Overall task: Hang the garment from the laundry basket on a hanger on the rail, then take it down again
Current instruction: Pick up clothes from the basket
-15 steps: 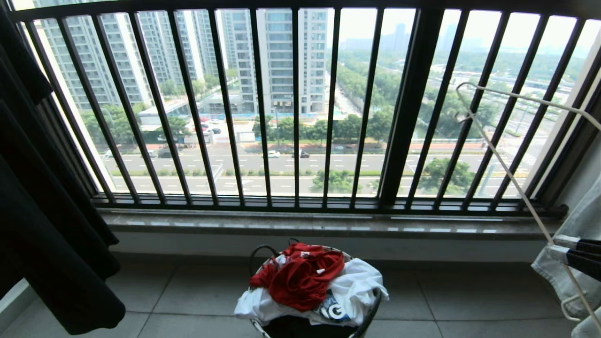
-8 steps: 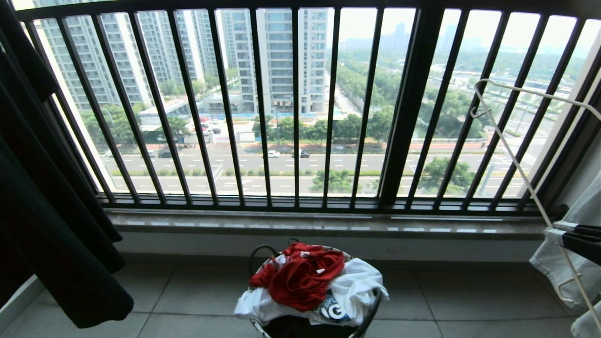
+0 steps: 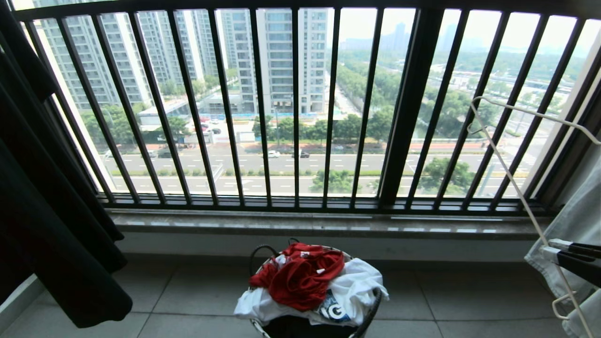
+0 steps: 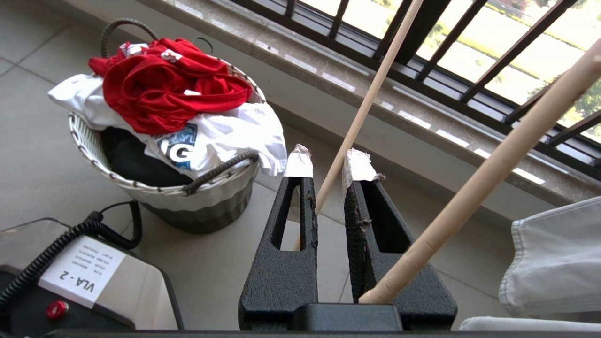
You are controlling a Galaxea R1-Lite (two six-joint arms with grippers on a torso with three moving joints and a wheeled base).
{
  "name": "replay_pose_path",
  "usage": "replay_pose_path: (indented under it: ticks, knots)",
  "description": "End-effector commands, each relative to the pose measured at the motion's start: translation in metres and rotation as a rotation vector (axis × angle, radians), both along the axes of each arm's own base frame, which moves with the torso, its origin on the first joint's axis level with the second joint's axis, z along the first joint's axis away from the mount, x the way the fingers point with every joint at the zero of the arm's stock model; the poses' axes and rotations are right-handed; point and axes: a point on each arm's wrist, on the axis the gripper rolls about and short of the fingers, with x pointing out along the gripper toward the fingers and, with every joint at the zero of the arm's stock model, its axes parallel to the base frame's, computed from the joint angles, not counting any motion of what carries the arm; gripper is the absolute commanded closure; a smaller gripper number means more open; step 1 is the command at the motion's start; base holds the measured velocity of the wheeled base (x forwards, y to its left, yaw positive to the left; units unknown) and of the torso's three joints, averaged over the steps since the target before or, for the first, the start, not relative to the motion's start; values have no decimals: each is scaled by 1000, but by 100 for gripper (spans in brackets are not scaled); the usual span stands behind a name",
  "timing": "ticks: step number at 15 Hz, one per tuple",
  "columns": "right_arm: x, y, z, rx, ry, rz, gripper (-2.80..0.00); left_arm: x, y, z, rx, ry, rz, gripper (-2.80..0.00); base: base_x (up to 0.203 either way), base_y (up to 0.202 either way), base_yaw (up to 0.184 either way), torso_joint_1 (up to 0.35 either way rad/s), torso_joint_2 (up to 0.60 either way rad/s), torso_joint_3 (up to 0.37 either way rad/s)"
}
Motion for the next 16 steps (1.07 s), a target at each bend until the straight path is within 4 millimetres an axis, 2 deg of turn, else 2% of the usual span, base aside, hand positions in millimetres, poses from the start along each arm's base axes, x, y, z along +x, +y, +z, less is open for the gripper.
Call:
replay_pose_path:
  ticks: [1, 7, 12, 16]
  knots:
    - [-3, 0, 0, -2, -11, 1, 0, 0, 0, 0, 0, 0, 0, 0, 0, 0, 0, 0, 0, 0]
    - [-14, 0, 1, -4, -44, -4, 0, 0, 0, 0, 0, 0, 0, 0, 0, 0, 0, 0, 0, 0]
    - [-31, 0, -13, -11, -50, -36, 0, 0, 0, 0, 0, 0, 0, 0, 0, 0, 0, 0, 0, 0]
    - [-35, 0, -23, -8, -31, -34, 0, 0, 0, 0, 0, 0, 0, 0, 0, 0, 0, 0, 0, 0]
